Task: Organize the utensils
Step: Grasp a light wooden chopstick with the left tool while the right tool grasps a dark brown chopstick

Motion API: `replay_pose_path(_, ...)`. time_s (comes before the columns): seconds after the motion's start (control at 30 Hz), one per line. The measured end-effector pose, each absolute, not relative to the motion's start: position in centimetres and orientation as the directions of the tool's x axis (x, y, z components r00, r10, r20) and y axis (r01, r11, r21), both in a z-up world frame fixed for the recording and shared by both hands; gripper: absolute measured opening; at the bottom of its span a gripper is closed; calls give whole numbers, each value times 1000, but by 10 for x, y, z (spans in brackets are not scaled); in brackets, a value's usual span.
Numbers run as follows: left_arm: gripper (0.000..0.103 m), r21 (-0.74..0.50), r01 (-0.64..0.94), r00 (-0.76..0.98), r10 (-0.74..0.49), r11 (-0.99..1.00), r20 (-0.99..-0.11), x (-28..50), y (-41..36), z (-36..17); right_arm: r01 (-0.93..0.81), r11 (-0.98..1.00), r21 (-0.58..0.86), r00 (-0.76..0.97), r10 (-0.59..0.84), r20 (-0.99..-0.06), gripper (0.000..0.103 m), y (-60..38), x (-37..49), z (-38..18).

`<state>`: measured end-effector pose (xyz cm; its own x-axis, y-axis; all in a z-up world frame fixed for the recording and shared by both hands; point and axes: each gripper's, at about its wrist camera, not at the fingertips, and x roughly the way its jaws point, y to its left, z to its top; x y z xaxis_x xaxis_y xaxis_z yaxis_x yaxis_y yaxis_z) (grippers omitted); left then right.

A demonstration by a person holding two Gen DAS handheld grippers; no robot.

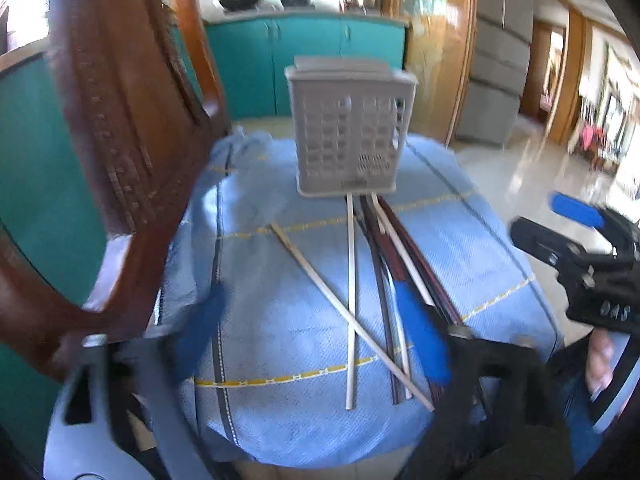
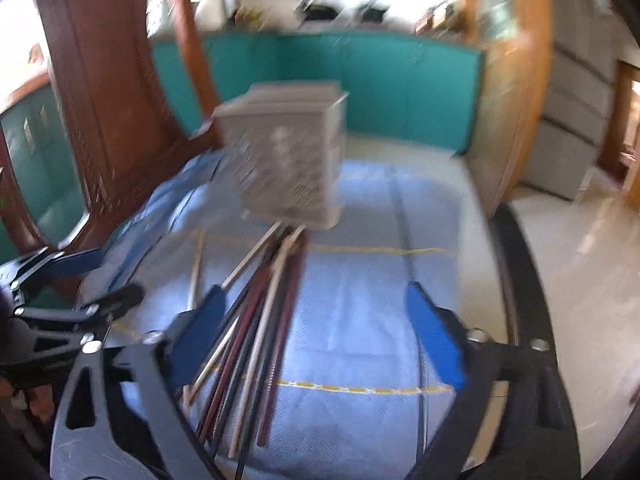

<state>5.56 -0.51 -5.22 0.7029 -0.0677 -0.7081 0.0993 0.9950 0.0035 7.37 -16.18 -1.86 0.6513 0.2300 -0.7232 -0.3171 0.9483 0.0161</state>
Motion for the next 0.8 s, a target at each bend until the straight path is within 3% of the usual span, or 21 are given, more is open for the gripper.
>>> replay_pose_path(0.03,53,-6,114,677,-82,993,-731,63,-6,-53,-311,950,-15,629,193,-753,65,-156,93,-22)
replay_pose_path(0.13,36,-89,174,541,-170,981,-823,99,-8,-57,-355,935,-10,496,179,-850,37,-143,139,-44)
replay_pose_path(0.23,26,-115,176,452,-184,978,-873,138,-8,-60,-311,944,113,379,232,-896,20,-144,173,-71)
replay_pose_path(0.27,24,-112,167,445,-176,980,-878,147,-6,-61,-293,931,216,338,312,-888,18,-147,182,-80)
replay_pose_path(0.33,20,-103,149,441,-159,983,-883,159,-2,-65,-269,925,268,311,347,-885,17,-150,190,-90)
replay_pose_path(0.8,20,-131,50,327,-140,990,-935,196,16,-111,-271,925,265,320,346,-882,18,-120,230,-107)
